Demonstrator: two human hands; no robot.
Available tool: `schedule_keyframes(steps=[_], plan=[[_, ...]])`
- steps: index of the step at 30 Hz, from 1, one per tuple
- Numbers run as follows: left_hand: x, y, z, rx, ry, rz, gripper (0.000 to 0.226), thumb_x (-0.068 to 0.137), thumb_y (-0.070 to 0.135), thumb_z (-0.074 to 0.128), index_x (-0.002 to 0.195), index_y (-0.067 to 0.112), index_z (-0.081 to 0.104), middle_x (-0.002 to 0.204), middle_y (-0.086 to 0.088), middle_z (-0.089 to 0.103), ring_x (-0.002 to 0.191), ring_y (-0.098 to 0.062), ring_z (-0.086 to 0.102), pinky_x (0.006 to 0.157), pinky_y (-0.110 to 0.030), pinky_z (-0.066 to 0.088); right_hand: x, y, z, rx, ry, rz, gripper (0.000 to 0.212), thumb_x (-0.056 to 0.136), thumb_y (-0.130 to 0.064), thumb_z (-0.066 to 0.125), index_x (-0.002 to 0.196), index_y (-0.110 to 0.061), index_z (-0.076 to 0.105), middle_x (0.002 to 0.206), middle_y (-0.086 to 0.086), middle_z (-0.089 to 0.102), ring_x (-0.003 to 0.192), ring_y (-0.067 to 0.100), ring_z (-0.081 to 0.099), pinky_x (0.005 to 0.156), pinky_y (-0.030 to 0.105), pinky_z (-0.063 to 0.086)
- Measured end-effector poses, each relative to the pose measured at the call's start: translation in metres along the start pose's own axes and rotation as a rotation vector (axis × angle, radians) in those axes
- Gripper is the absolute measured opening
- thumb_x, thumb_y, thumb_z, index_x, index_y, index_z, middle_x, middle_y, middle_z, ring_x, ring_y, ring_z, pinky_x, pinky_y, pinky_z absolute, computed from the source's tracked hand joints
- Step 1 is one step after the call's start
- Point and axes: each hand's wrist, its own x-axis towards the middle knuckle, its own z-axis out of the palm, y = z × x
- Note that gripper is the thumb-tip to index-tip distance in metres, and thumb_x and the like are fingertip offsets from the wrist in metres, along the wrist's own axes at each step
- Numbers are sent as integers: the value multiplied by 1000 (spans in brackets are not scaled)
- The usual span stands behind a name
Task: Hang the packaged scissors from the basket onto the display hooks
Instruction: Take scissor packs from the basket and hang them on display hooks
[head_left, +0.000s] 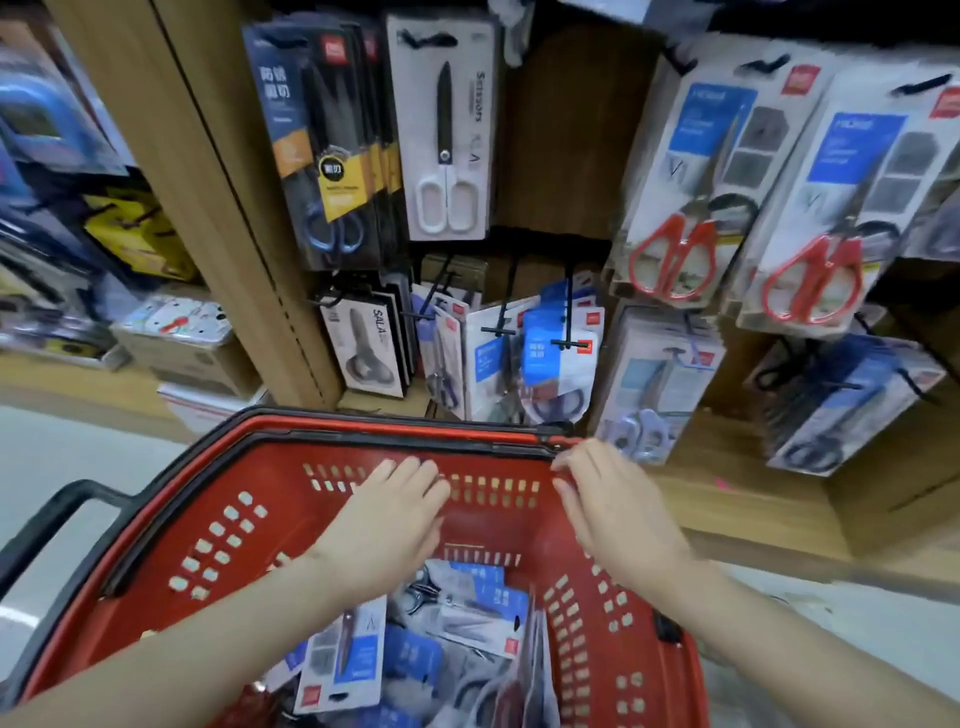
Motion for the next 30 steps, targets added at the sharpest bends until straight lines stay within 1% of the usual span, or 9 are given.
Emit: schedule_keyframes(steps=[3, 5, 7, 9, 12, 17, 20, 24, 30], plan=[[-41, -2, 35, -109, -121, -101, 23, 76, 31, 40, 76, 18, 59, 75, 0, 54, 68, -20, 51, 66, -32, 27, -14, -33, 51, 126, -193, 23, 11, 89, -24, 52, 97, -20, 58, 91, -5, 56, 83, 16, 61, 69, 27, 52], [-66, -4, 60, -181, -236, -179, 28, 77, 33, 39, 80, 18, 63, 77, 1, 57, 71, -19, 56, 68, -29, 31, -24, -48, 88, 213, -383, 60, 21, 97, -23, 48, 117, -17, 52, 112, -3, 51, 105, 16, 54, 86, 27, 46], [-87, -5, 81, -248, -374, -298, 37, 86, 33, 38, 105, 15, 64, 103, -2, 61, 96, -22, 61, 82, -29, 42, -36, -57, 121, 280, -553, 145, 33, 100, -27, 41, 131, -16, 42, 126, -1, 43, 121, 17, 44, 97, 26, 36], [-105, -7, 102, -320, -491, -435, 40, 96, 37, 32, 128, 19, 49, 131, -1, 48, 123, -22, 45, 100, -31, 36, -47, -66, 149, 342, -672, 229, 40, 100, -29, 42, 137, -15, 37, 135, 2, 41, 129, 19, 39, 101, 27, 31], [-122, -8, 123, -436, -523, -605, 52, 96, 46, 24, 137, 19, 41, 141, -2, 42, 132, -21, 36, 108, -31, 29, -68, -77, 182, 420, -884, 305, 50, 99, -30, 46, 143, -14, 30, 144, 5, 37, 133, 21, 38, 103, 28, 32], [-133, -6, 151, -706, -679, -824, 65, 97, 35, 47, 149, 10, 17, 158, -10, 12, 143, -30, 18, 114, -39, 25, -101, -95, 213, 481, -1137, 336, 67, 91, -41, 58, 147, -18, 28, 149, 5, 36, 134, 23, 39, 106, 35, 36], [-132, -4, 164, -794, -622, -927, 68, 95, 32, 53, 148, 8, 18, 157, -13, 16, 145, -31, 8, 116, -43, 20, -110, -102, 218, 477, -1209, 275, 56, 90, -33, 62, 139, -17, 41, 143, 4, 43, 131, 20, 41, 102, 27, 36], [-123, -8, 173, -942, -449, -1136, 65, 88, 28, 64, 141, 6, 33, 136, -14, 45, 132, -30, 33, 107, -39, 34, -109, -102, 221, 351, -1145, 159, 20, 92, -18, 54, 111, -15, 60, 123, 7, 57, 120, 23, 47, 89, 27, 36], [-116, -16, 191, -992, -361, -1374, 49, 69, 11, 83, 108, 6, 54, 109, -11, 62, 105, -27, 58, 93, -40, 49, -97, -95, 227, 215, -1143, 27, 13, 90, -14, 55, 93, -20, 66, 116, 0, 64, 115, 17, 50, 96, 28, 31]])
